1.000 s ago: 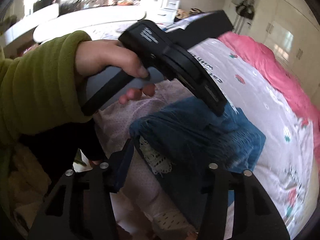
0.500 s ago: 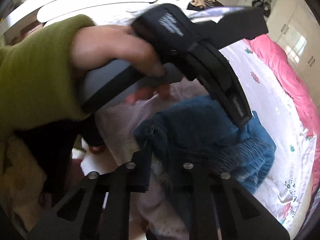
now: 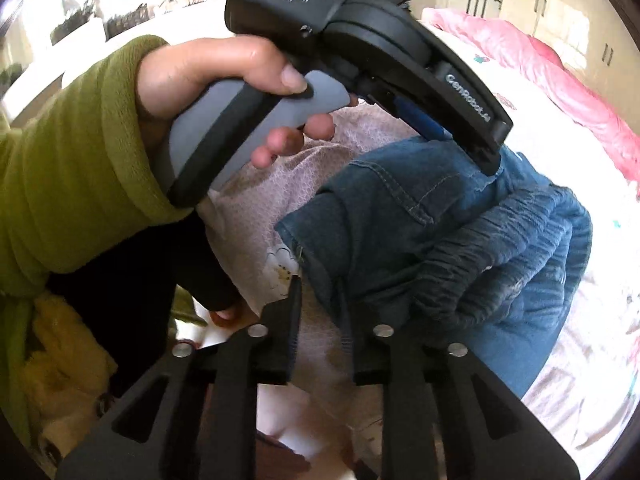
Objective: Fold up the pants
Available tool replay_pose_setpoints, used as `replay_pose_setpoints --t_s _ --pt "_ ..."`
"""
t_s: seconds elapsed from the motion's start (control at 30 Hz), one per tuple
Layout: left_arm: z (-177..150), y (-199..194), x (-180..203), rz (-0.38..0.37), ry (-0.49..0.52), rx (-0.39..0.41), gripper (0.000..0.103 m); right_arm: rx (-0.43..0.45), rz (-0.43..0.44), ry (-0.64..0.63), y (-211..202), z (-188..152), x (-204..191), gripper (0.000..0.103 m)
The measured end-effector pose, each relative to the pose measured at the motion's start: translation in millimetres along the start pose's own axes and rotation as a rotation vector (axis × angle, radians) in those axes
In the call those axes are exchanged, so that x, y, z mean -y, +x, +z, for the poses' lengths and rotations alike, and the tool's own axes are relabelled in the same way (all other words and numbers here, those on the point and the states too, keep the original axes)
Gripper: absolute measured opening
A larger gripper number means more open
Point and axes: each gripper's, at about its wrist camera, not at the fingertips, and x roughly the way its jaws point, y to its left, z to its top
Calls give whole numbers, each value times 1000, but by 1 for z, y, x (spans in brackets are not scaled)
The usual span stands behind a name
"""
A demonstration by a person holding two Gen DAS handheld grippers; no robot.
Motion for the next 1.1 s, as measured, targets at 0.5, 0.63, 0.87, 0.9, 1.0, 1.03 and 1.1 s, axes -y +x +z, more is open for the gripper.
replay_pose_setpoints --t_s 0.5,0.63,0.87,0.9,1.0,1.03,1.1 --pt "-10 -15 9 28 -16 28 62 96 39 80 -42 6 -3 56" --pt "-14 -25 14 31 -20 49 64 121 24 80 -56 5 -4 59" --pt "-23 -44 21 46 -29 77 66 202 -3 124 -77 -1 10 67" --pt "-25 -48 23 47 -27 83 69 211 -2 134 -80 -1 12 67" --pt "-26 -58 28 62 -14 103 71 230 -13 155 -84 -3 18 76" --pt "-27 -61 30 69 -9 110 71 238 -21 161 -86 -4 19 80" --pt "-27 -65 33 75 -1 117 74 255 -28 177 -89 -6 23 80"
